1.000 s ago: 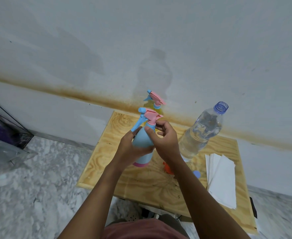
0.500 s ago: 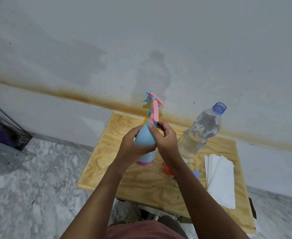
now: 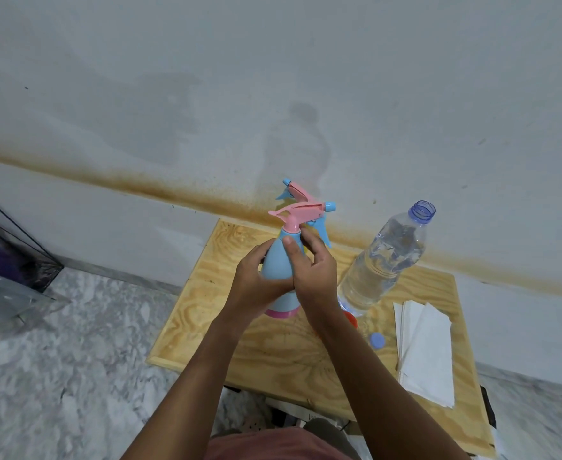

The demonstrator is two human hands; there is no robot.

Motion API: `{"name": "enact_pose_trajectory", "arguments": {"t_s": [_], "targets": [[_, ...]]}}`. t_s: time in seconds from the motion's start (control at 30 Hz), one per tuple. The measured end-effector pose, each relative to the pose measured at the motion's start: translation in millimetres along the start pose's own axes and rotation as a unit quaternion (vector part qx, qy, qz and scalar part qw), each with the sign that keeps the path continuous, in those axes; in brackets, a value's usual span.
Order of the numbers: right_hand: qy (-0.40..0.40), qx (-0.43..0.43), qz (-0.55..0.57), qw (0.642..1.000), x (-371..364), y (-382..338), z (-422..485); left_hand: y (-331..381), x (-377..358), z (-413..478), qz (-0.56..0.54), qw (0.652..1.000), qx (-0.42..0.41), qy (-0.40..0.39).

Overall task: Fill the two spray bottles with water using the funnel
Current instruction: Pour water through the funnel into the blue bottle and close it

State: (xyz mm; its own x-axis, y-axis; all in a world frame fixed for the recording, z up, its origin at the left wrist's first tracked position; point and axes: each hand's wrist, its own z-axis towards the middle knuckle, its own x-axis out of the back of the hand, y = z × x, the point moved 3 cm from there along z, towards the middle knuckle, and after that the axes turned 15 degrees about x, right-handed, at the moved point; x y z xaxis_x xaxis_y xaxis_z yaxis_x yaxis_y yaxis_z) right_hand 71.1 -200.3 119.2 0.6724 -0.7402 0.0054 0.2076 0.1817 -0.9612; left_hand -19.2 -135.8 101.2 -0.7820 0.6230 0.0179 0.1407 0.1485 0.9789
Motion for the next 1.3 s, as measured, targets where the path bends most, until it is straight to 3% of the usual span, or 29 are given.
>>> {"name": "enact_pose_trajectory", "arguments": {"t_s": [0.1,0.5,0.63,0.73,0.9,1.1,1.3], "targets": [[0.020,-0.020,0.043,0.999,3.3,-0.1,0.0,-0.7,-2.1,-0.4,-0.001,1.000,-0.003,-0.014],[-0.050,0.001,0.008,0.999,19.5,-0.7,14.8,-9.3,-1.3,1.3,-0.003,0.999,0.035,-0.034],[-0.152,0.026,-0.040,0.987,24.7,-7.9,22.0,-12.5,1.2,1.1,0.020,0.997,0.064,-0.044],[-0.221,0.009,-0.006,0.975,33.5,-13.1,25.1,-10.3,3.1,0.9,0.030,0.994,0.076,-0.078],[-0.255,0.022,-0.050,0.965,38.6,-12.3,29.0,-11.8,-0.7,0.0,0.045,0.992,0.079,-0.091],[-0.150,0.029,-0.074,0.986,30.7,-0.7,23.2,-11.4,-5.6,1.1,0.060,0.997,0.009,-0.052],[-0.099,0.056,-0.111,0.987,29.6,2.6,20.8,-15.2,-7.9,4.5,0.076,0.996,-0.023,-0.033]]}}
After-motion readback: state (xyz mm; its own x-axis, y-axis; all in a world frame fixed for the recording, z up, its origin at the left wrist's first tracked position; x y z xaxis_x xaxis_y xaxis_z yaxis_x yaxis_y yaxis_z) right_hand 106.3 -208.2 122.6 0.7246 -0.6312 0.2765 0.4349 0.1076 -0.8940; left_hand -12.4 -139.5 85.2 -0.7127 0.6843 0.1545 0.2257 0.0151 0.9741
